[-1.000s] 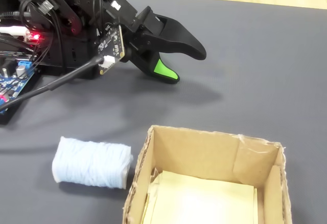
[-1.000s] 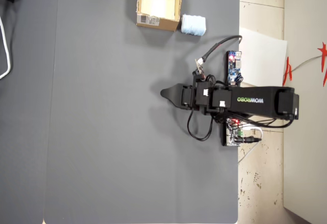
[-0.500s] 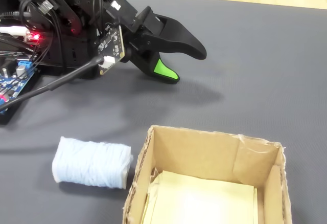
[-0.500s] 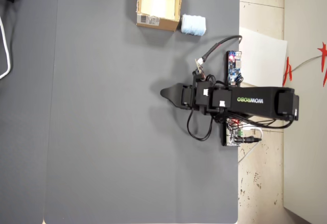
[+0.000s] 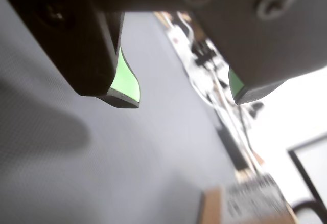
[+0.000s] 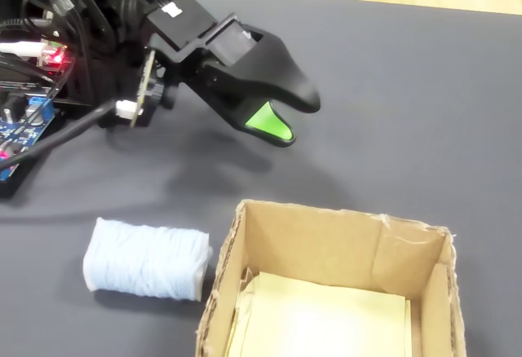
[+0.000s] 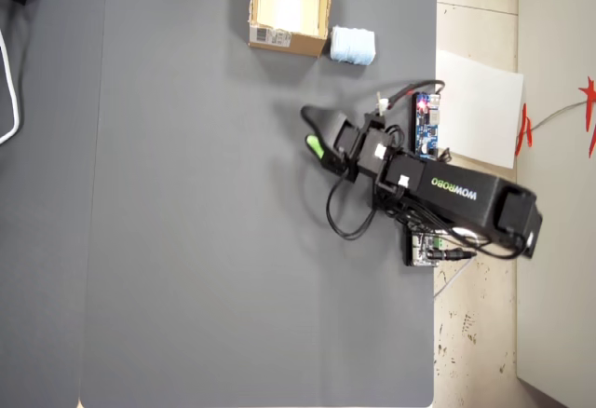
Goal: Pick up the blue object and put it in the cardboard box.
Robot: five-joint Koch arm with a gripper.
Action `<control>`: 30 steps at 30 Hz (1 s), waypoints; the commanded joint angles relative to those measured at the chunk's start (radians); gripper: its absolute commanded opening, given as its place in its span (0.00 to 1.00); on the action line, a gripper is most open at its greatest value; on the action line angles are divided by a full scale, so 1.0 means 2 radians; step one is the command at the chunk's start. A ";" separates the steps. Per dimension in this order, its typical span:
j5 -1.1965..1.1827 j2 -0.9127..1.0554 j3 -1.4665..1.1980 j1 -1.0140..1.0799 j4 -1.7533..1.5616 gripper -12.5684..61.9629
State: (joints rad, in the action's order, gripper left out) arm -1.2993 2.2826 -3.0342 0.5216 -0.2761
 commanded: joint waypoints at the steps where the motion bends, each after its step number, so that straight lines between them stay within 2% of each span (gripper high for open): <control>1: 0.008 0.042 0.056 0.026 0.021 0.61; 18: -0.046 0.016 0.251 0.233 0.321 0.61; 30: -0.068 -0.125 0.350 0.307 0.447 0.61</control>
State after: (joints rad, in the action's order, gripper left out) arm -1.4082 2.0540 -2.4099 1.1213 0.6197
